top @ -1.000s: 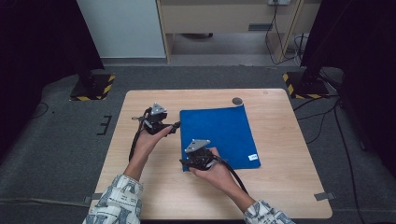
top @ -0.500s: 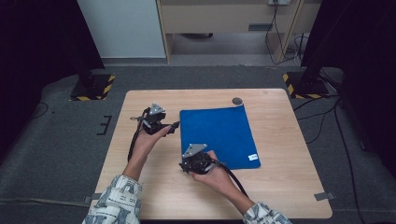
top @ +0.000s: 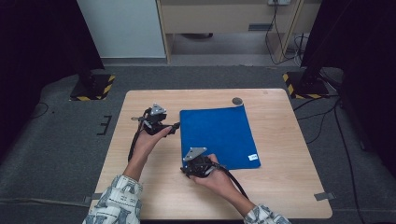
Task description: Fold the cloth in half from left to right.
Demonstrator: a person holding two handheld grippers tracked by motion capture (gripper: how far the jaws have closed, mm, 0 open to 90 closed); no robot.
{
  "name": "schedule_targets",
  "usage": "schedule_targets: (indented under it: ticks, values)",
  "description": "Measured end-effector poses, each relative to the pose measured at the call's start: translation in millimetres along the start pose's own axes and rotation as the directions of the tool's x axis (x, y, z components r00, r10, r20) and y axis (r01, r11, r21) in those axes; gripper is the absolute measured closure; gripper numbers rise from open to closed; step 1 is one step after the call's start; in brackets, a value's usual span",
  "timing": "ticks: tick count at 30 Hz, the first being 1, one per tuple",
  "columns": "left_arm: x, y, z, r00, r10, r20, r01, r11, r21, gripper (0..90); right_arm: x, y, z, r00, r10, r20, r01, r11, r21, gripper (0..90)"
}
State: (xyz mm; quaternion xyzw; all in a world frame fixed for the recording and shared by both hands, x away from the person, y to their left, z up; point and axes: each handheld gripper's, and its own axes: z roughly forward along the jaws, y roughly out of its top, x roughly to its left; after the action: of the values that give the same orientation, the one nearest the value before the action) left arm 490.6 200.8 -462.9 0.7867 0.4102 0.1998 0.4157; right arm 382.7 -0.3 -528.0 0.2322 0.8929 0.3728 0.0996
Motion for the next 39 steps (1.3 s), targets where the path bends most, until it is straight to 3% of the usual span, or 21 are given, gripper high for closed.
schedule_targets:
  ticks: [1,3,7,20,24,28,30,33,35,36,37,39]
  values:
    - [-0.2,0.0,-0.1,1.0,0.0,0.0,0.0,1.0,-0.002,22.4,0.0,0.0,0.0,1.0,0.0,0.0,0.0,1.0,0.0,70.0]
    - [-0.4,-0.1,-0.2,1.0,-0.002,0.002,0.002,1.0,-0.001,22.4,-1.7,1.0,-0.1,0.9997,0.012,0.024,-0.012,1.0,0.008,81.6]
    - [-0.3,0.2,-0.6,0.9999,-0.008,0.007,0.008,1.0,-0.003,22.4,-4.3,2.6,0.8,0.9983,0.042,0.04,-0.043,0.999,0.012,87.2]
    - [3.7,-2.3,2.3,0.9998,-0.019,0.004,0.019,0.9998,0.006,24.8,18.2,14.3,-1.3,0.9981,0.062,-0.006,-0.062,0.997,-0.037,87.3]
    - [8.3,-2.2,6.5,0.9995,-0.031,0.001,0.031,0.9995,-0.011,32.9,26.7,17.2,0.1,0.9981,0.059,-0.019,-0.06,0.997,-0.05,87.2]
    - [10.3,2.4,16.6,0.9999,-0.01,0.009,0.01,0.9994,0.033,34.2,32.6,17.0,0.1,0.9972,0.068,-0.029,-0.07,0.996,-0.053,87.1]
    - [10.7,3.8,21.6,0.9998,0.02,-0.006,-0.02,0.9992,0.033,36.0,36.1,16.9,0.0,0.997,0.069,-0.033,-0.071,0.996,-0.055,87.1]
    - [14.2,6.1,33.8,0.9991,0.038,-0.018,-0.037,0.9964,0.076,35.5,37.6,16.6,-0.2,0.9964,0.074,-0.04,-0.076,0.995,-0.059,87.1]
    - [17.3,6.0,40.7,0.9991,0.037,-0.022,-0.036,0.9973,0.065,37.6,40.0,15.6,0.3,0.9957,0.081,-0.044,-0.084,0.994,-0.065,87.2]
    - [17.9,4.8,43.6,0.9998,0.017,0.001,-0.017,0.9985,0.051,37.6,40.0,15.6,0.3,0.9957,0.081,-0.044,-0.084,0.994,-0.065,87.2]
    - [22.8,3.0,45.9,0.9991,0.023,-0.035,-0.021,0.9984,0.052,38.9,40.6,15.4,0.6,0.9953,0.086,-0.045,-0.089,0.994,-0.066,87.1]
    - [28.8,-0.9,49.5,0.9981,0.013,-0.06,-0.009,0.998,0.063,40.6,42.3,15.4,1.9,0.9945,0.091,-0.052,-0.094,0.993,-0.065,87.2]
